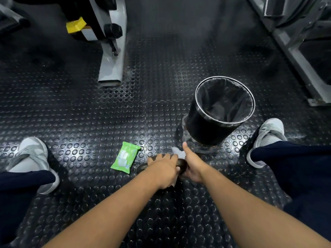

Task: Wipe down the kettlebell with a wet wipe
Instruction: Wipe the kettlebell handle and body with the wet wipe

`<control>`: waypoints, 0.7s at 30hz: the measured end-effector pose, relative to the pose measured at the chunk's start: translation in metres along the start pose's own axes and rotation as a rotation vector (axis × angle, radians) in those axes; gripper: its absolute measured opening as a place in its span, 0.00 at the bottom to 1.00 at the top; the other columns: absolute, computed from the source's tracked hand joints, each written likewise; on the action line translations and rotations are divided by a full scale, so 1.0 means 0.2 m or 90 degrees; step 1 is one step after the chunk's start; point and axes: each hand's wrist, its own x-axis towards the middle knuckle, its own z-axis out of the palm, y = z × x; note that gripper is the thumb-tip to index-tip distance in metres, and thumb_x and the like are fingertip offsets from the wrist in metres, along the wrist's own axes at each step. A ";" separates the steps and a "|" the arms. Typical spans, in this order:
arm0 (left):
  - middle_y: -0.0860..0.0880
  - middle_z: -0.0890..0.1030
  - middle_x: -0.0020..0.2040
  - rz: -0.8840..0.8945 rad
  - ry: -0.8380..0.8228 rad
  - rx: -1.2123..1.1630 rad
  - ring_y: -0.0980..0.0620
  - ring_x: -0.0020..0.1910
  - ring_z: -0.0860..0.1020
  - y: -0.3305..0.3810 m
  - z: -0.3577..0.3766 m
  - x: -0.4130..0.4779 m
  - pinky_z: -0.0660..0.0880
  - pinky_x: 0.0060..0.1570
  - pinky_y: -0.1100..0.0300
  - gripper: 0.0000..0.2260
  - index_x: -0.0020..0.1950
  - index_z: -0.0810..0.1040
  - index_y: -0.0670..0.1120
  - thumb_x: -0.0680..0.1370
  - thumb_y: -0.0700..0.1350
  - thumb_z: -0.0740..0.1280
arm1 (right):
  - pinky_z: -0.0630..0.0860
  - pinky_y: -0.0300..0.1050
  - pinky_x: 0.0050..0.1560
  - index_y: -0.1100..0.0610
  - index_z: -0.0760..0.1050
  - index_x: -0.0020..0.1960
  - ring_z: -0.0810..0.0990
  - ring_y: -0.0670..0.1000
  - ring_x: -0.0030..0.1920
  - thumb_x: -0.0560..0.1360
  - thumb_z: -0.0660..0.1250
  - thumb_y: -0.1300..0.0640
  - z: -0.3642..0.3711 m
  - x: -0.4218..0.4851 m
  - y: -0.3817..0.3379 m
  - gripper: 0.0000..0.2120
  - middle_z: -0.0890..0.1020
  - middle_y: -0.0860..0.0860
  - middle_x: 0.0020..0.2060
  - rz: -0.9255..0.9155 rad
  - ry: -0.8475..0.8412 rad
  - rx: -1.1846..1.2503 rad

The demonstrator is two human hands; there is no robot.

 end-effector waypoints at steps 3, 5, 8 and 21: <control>0.44 0.62 0.80 -0.029 -0.018 0.006 0.39 0.78 0.59 0.02 -0.01 0.01 0.52 0.74 0.27 0.28 0.84 0.49 0.50 0.86 0.57 0.53 | 0.82 0.45 0.39 0.55 0.69 0.77 0.86 0.51 0.36 0.76 0.50 0.23 -0.02 -0.01 -0.03 0.44 0.83 0.56 0.61 0.036 -0.051 0.060; 0.43 0.60 0.81 -0.055 -0.033 0.027 0.37 0.80 0.56 0.04 -0.02 0.01 0.48 0.73 0.23 0.31 0.84 0.43 0.52 0.86 0.58 0.53 | 0.82 0.52 0.50 0.51 0.62 0.81 0.85 0.55 0.49 0.73 0.54 0.21 -0.03 -0.03 -0.11 0.47 0.71 0.56 0.76 0.067 -0.075 0.032; 0.42 0.57 0.81 -0.100 -0.064 0.072 0.35 0.80 0.54 0.08 -0.02 0.03 0.45 0.70 0.20 0.36 0.84 0.38 0.54 0.85 0.55 0.59 | 0.74 0.62 0.68 0.47 0.55 0.83 0.73 0.63 0.71 0.75 0.54 0.23 -0.01 -0.10 -0.24 0.44 0.64 0.57 0.80 0.064 -0.055 -0.112; 0.46 0.50 0.84 -0.019 -0.037 0.025 0.38 0.81 0.52 0.02 -0.02 0.00 0.49 0.73 0.24 0.39 0.83 0.33 0.55 0.84 0.63 0.57 | 0.82 0.47 0.37 0.54 0.75 0.71 0.86 0.56 0.51 0.80 0.53 0.28 0.00 -0.02 -0.07 0.36 0.85 0.57 0.60 0.041 -0.050 0.046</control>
